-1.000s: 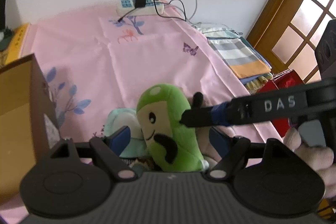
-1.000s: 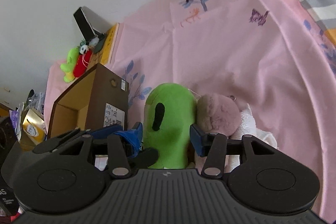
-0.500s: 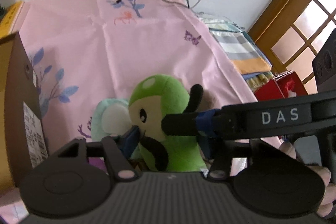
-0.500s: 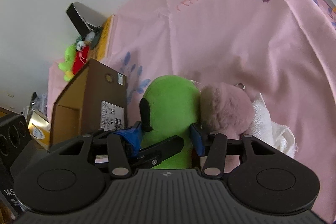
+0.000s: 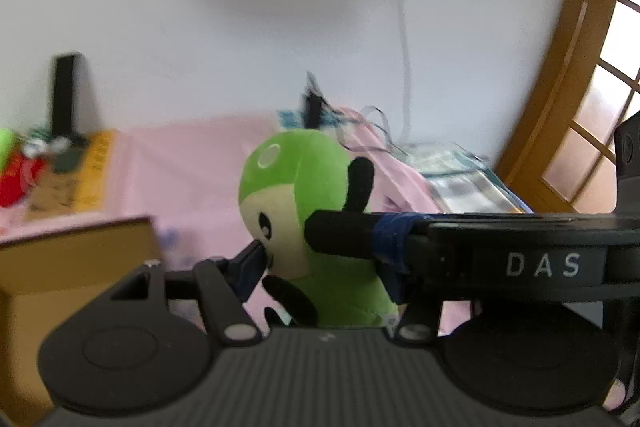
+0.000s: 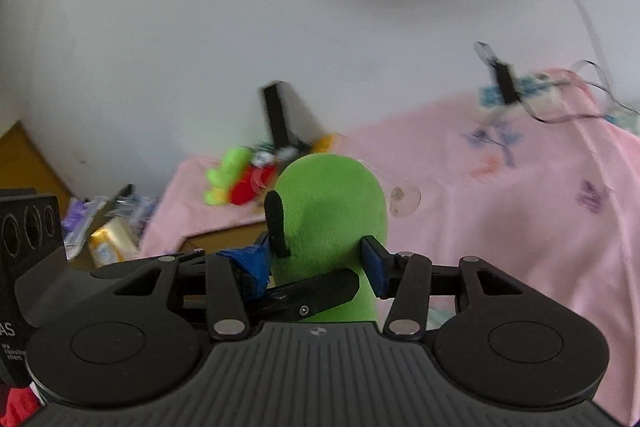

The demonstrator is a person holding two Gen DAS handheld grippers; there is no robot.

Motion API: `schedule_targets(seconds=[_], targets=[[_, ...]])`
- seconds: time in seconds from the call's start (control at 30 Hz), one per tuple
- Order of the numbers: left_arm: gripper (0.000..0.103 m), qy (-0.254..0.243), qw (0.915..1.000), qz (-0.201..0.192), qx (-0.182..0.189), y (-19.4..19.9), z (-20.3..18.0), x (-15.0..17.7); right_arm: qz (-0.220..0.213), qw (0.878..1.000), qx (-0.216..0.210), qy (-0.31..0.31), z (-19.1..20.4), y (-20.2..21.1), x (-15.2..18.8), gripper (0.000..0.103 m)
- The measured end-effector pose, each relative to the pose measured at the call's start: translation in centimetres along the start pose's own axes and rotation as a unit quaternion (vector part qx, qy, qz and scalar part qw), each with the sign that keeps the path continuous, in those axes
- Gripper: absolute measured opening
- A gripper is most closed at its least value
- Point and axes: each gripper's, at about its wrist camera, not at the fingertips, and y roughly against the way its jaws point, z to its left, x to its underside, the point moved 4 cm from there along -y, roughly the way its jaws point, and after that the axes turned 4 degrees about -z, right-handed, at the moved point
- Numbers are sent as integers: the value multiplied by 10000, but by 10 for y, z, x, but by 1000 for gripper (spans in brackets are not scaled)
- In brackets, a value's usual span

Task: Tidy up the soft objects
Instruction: 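Carry the green plush with the right gripper into the cardboard box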

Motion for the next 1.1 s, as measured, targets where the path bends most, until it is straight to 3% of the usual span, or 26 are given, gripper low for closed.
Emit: schedule_targets(seconds=[0.13,0.27,0.5,0.67,0.9,1.1], targets=[[56,4,9992,-225,-331,29,42,-11,-30,9993,-332,161,36,-30,-6,33],[56,73,9975,-176,-674,47,99,-13,253,9980,-578,-25,74,-84,1,33],[56,301,9924,465,-1095,47,222,12,1022,9908,-684,-563,132,-181,39,33],[56,522,9873,871,-1225,37,286,42,1468,9851,-573,-684,157,-230,70,32],[56,858,9749,1594,-1296,17,335,74,2253,9678,-298,-1083,163,-286,105,32],[62,499,9701,1822,-1523,4,340,84,2553,9537,-102,-1583,154,-305,117,32]])
